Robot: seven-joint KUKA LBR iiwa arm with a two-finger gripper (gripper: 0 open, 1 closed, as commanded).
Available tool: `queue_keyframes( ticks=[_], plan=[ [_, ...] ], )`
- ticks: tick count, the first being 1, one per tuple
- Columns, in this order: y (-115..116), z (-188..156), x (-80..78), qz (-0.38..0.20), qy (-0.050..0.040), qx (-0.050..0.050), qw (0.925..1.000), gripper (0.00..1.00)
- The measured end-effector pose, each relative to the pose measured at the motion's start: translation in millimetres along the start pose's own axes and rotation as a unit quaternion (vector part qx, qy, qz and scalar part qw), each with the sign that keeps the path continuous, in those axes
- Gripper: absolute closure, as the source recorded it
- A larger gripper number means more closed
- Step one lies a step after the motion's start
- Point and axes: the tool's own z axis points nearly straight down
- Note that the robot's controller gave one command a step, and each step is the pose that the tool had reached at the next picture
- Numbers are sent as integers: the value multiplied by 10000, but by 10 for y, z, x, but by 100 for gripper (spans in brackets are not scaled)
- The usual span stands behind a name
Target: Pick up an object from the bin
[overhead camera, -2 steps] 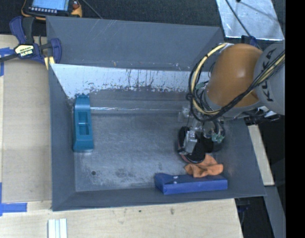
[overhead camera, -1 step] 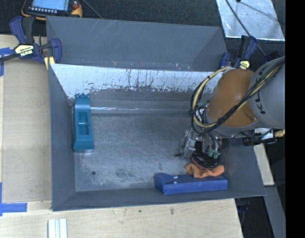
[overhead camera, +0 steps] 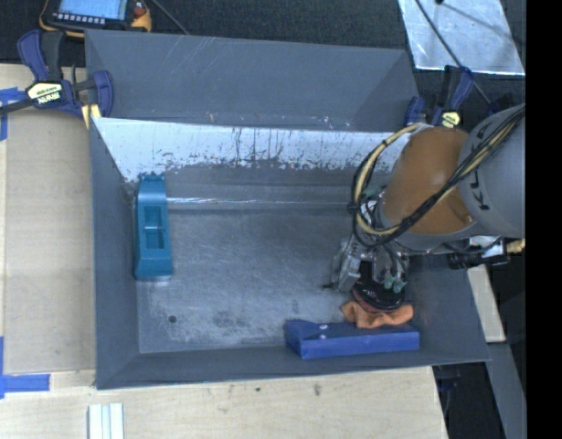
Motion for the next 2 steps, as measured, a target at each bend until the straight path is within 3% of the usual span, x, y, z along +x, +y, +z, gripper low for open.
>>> queue_keyframes(
  ticks=[1, 2],
  plan=[
    [-394, -209, 136, -53, 4, -7, 10000, 100],
    [-172, -132, 153, -72, 26, 2, 10000, 0]
  ],
)
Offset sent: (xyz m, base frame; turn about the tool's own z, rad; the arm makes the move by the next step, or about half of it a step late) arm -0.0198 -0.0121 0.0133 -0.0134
